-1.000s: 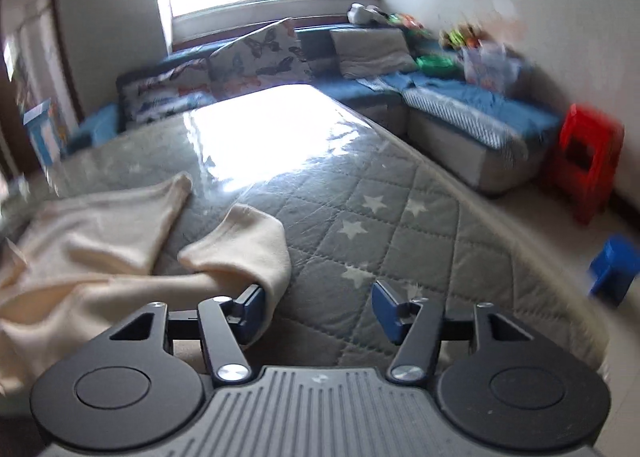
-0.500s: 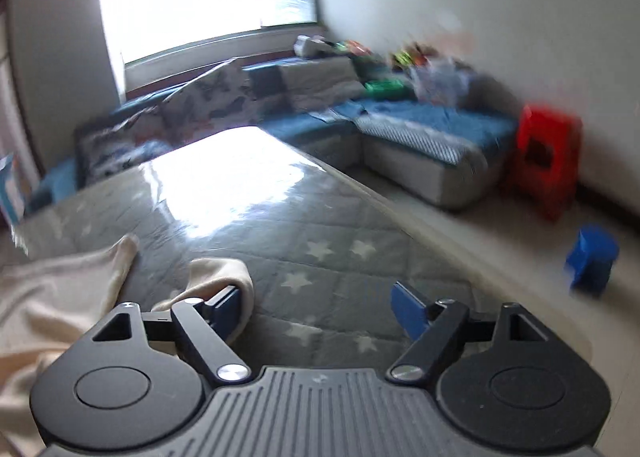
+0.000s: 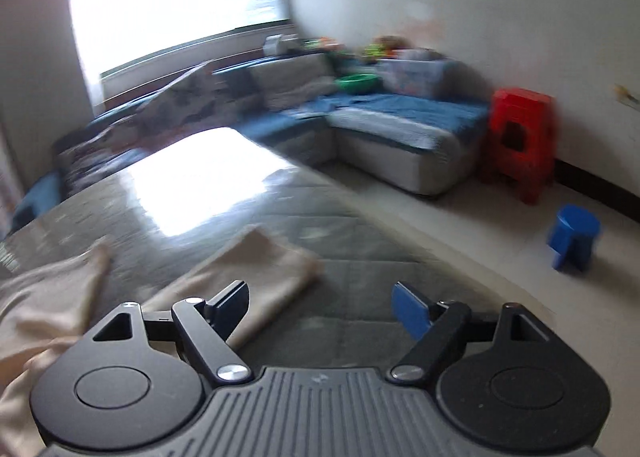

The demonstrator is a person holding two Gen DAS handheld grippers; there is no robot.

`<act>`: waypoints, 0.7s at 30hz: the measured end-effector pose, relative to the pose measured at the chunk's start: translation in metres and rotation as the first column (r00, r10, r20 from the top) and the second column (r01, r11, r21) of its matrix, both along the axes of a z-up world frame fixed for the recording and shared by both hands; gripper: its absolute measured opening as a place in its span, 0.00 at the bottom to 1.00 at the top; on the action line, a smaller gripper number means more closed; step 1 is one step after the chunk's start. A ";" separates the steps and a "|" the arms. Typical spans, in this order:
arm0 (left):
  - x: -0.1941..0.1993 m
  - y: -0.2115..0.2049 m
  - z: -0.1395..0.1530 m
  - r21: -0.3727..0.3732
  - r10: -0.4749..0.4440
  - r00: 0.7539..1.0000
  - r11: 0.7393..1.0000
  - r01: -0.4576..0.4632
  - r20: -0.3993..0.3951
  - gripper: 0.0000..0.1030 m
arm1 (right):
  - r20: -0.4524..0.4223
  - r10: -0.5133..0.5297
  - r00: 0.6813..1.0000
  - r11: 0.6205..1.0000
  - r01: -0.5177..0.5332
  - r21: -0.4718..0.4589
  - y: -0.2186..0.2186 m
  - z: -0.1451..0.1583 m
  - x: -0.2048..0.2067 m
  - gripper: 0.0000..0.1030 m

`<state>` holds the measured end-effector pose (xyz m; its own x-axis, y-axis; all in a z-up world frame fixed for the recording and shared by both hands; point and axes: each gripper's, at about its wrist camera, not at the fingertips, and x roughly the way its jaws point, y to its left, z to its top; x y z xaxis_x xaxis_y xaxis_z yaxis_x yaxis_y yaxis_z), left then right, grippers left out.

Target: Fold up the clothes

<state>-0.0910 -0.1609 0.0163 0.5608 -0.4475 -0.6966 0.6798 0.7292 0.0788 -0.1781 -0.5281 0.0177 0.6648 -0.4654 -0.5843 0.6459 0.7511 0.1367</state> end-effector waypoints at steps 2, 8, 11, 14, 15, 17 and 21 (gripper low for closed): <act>-0.002 0.001 0.002 0.000 -0.006 1.000 1.000 0.006 0.017 0.45 | -0.012 0.121 0.993 0.993 -0.121 -0.013 0.016 0.006 0.008 0.77; -0.007 0.004 0.002 0.014 -0.044 0.997 0.999 0.043 0.066 0.36 | -0.035 0.504 0.863 0.863 -0.505 -0.022 0.076 0.022 0.024 0.67; -0.009 0.005 -0.001 0.023 -0.059 0.995 0.998 0.058 0.080 0.20 | -0.029 0.657 0.753 0.754 -0.657 0.013 0.109 0.030 0.030 0.58; -0.009 0.007 -0.001 0.011 -0.058 0.994 0.998 0.058 0.092 0.16 | -0.044 0.790 0.611 0.613 -0.790 0.024 0.156 0.032 0.033 0.52; -0.011 0.008 0.001 0.002 -0.055 0.994 0.998 0.056 0.096 0.15 | -0.057 0.815 0.577 0.579 -0.815 0.024 0.167 0.032 0.033 0.48; -0.012 0.011 0.004 -0.023 -0.045 0.994 0.999 0.047 0.103 0.14 | -0.089 0.851 0.517 0.521 -0.853 0.031 0.187 0.029 0.036 0.45; -0.015 0.017 0.011 -0.064 -0.031 0.992 0.997 0.039 0.119 0.14 | -0.166 0.864 0.476 0.488 -0.872 0.042 0.205 0.018 0.042 0.31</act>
<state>-0.1062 -0.1440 0.0273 0.6206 -0.5110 -0.5948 0.6935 0.7116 0.1122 -0.1358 -0.3228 0.0354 0.6538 0.2743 -0.7052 -0.3316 0.9416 0.0588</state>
